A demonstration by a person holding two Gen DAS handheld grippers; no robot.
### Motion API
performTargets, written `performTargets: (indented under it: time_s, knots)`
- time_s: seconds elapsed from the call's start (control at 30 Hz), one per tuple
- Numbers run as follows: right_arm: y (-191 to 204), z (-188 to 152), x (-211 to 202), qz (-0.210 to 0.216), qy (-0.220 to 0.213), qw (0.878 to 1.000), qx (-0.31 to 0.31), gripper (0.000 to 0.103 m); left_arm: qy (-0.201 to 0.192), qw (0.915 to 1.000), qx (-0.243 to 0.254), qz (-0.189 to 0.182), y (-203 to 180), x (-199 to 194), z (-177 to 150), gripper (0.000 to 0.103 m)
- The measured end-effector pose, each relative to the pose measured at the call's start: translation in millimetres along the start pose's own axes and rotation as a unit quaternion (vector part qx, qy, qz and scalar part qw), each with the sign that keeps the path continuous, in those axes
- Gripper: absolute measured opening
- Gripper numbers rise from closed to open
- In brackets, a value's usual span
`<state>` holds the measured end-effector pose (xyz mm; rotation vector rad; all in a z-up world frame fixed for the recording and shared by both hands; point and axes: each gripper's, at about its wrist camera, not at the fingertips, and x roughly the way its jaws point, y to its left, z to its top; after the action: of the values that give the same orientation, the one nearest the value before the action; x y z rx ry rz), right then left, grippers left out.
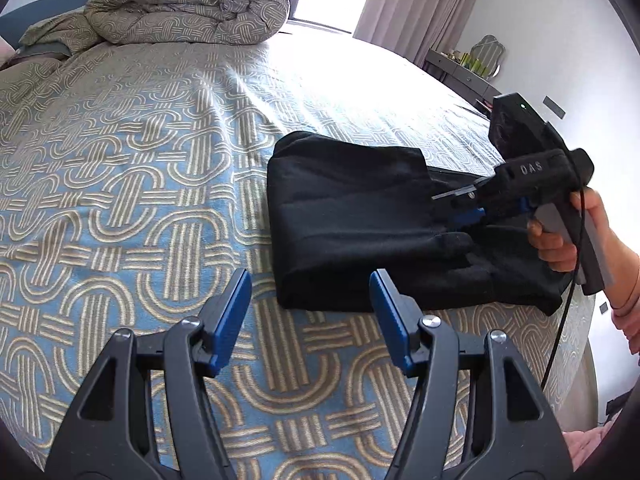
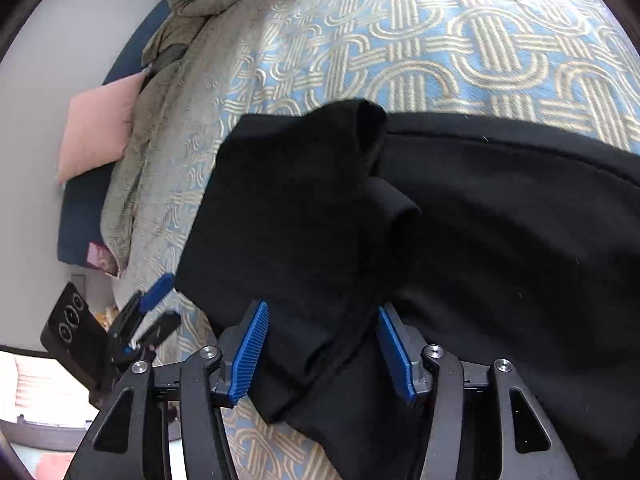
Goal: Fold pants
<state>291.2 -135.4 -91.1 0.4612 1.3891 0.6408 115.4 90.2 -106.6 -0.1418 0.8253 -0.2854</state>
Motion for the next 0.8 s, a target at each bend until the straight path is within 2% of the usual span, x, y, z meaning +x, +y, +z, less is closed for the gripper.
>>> performTargets:
  time_s: [0.1,0.17,0.27,0.3,0.5,0.53,0.6,0.67,0.73,0.8]
  knots:
    - [3.6,17.7,9.3,0.031,-0.015,0.999,0.028,0.068,0.001,1.0000,-0.008,0.001,2.2,-1.9,1.4,0.062]
    - [9.5,22.1,12.9,0.030,-0.026,0.999,0.030,0.063,0.000,0.9999,-0.004,-0.014,-2.1,-3.2,6.2,0.062]
    - [14.8,17.0,11.2,0.017,-0.040,0.999,0.016,0.044,-0.006,0.9984,0.046,-0.032,-22.5,-1.5,13.2,0.062]
    - [14.0,13.9,9.3,0.019,-0.045,0.999,0.019,0.042,-0.005,0.9973,0.064,-0.035,-30.2,1.5,15.5,0.062]
    - [-15.0,9.0,-1.1,0.038,-0.032,0.997,0.062,0.042,0.027,0.9847,0.157,-0.071,-75.8,42.2,23.6,0.061]
    - [-15.9,9.2,-2.0,0.043,-0.031,0.996,0.071,0.043,0.037,0.9824,0.166,-0.079,-82.1,52.5,24.2,0.057]
    - [-18.1,7.4,-4.6,0.045,-0.033,0.995,0.077,0.048,0.060,0.9782,0.179,-0.086,-88.1,73.8,25.4,0.042]
    - [-16.4,6.9,-7.7,0.039,-0.037,0.996,0.069,0.053,0.075,0.9751,0.190,-0.086,-89.0,87.0,23.2,0.007]
    - [-13.3,6.0,-8.3,0.034,-0.035,0.997,0.060,0.056,0.072,0.9737,0.188,-0.107,-86.2,83.1,22.3,0.003]
    - [-14.4,5.5,-10.0,0.028,-0.032,0.998,0.049,0.059,0.068,0.9717,0.176,-0.143,-80.2,68.0,20.6,0.003]
